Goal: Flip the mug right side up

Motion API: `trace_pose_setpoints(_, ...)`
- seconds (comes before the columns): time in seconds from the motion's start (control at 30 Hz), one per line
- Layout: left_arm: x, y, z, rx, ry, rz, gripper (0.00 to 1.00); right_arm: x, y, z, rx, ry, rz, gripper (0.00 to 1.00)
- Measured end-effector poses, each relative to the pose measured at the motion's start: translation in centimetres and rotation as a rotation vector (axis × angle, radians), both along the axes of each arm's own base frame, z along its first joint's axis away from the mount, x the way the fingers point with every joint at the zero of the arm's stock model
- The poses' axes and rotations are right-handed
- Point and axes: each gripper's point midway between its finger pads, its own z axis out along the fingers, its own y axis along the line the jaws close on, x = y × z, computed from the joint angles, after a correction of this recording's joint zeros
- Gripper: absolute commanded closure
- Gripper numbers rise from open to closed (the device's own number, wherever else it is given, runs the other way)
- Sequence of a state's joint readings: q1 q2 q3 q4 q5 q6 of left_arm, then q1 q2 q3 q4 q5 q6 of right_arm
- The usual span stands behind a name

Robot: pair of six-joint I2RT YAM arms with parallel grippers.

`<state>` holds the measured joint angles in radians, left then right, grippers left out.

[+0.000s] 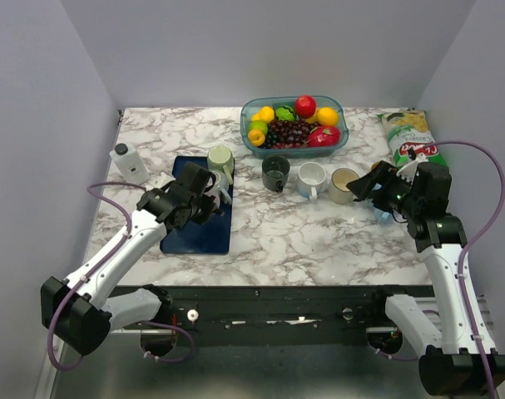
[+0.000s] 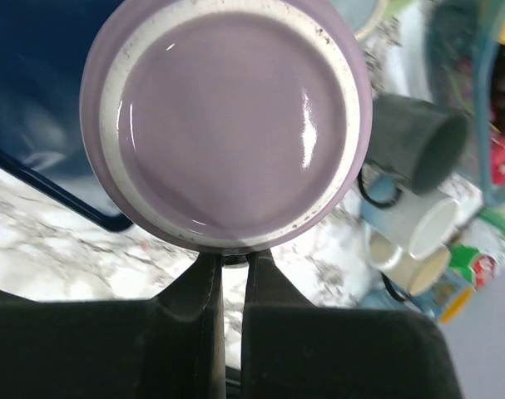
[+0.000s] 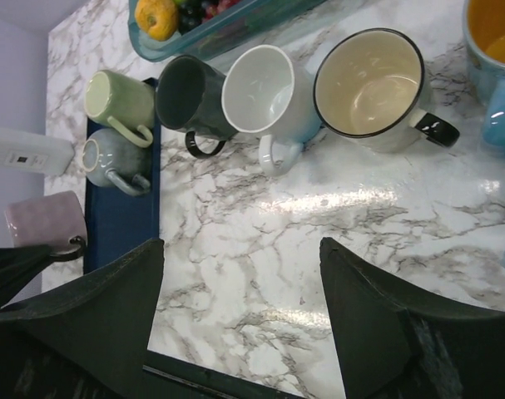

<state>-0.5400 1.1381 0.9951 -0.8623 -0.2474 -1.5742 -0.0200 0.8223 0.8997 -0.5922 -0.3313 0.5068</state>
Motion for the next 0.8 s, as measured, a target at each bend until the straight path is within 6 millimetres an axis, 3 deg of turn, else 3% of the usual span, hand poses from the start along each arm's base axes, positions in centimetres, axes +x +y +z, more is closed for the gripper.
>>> trace_pose_setpoints(0.2,1.5,-3.0,4.9,-0.092,-0.136,-0.105,1.00,0.5,2.9,1.6,0.128,-0.048,0.137,0.17)
trace_pose_setpoints(0.47,4.5,-7.9,14.4,-0.221,-0.507,-0.352,1.00,0.1,9.3,4.0,0.371,-0.085,0.417,0.13)
trace_pose_setpoints(0.53,4.7,-9.3,16.6,-0.269,-0.598,-0.417,1.00,-0.6,11.3,4.9,0.402,-0.094,0.488,0.11)
trace_pose_setpoints(0.63,4.4,-11.1,19.9,-0.345,-0.724,-0.512,1.00,-1.2,14.0,6.7,0.443,-0.111,0.578,0.00)
trace_pose_setpoints(0.8,3.0,-13.7,23.8,-0.442,-0.882,-0.659,1.00,-1.4,16.7,10.3,0.501,-0.181,0.675,0.00)
